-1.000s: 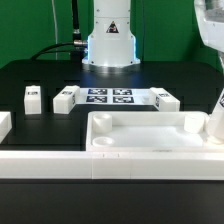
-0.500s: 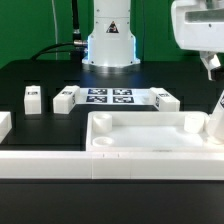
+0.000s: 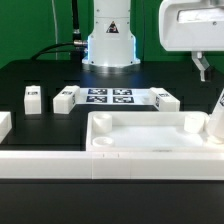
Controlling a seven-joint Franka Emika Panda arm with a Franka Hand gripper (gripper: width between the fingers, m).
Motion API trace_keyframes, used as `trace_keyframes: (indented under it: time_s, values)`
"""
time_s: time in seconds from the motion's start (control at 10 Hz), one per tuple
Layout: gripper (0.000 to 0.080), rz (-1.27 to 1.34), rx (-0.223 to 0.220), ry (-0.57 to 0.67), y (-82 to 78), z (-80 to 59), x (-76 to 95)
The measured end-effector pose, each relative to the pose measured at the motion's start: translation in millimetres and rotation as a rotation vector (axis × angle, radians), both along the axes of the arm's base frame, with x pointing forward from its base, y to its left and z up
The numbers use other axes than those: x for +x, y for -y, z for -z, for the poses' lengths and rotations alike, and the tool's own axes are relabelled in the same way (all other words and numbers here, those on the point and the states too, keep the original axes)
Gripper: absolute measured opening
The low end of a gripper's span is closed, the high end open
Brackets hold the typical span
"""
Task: Assemble desk
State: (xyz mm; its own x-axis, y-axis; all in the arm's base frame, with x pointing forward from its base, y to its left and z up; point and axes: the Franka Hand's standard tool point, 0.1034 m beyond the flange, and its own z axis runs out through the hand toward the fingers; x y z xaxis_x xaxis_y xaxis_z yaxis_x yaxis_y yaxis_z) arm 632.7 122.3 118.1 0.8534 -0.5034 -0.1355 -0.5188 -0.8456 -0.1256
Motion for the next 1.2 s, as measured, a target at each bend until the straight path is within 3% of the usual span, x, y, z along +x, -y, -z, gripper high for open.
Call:
trace_keyframes:
  time_s: [0.5, 0.6, 0.7, 0.8, 0.9, 1.2]
  values:
    - [0.0649, -0.388, 0.002, 0.055, -1.7, 4.1, -2.8]
    - [0.0507, -0.433, 0.005, 0.063, -0.9, 4.4, -2.8]
    - [0.0507, -0.423, 0.004, 0.061, -1.0, 4.4, -2.8]
    - [0.0370, -0.426, -0.005, 0.062, 3.3, 3.8, -1.8]
    - [0.0334, -0.421, -0.007, 0.061, 6.8, 4.5, -1.6]
    - [0.0330, -0.413, -0.007, 0.063, 11.8, 5.7, -1.4]
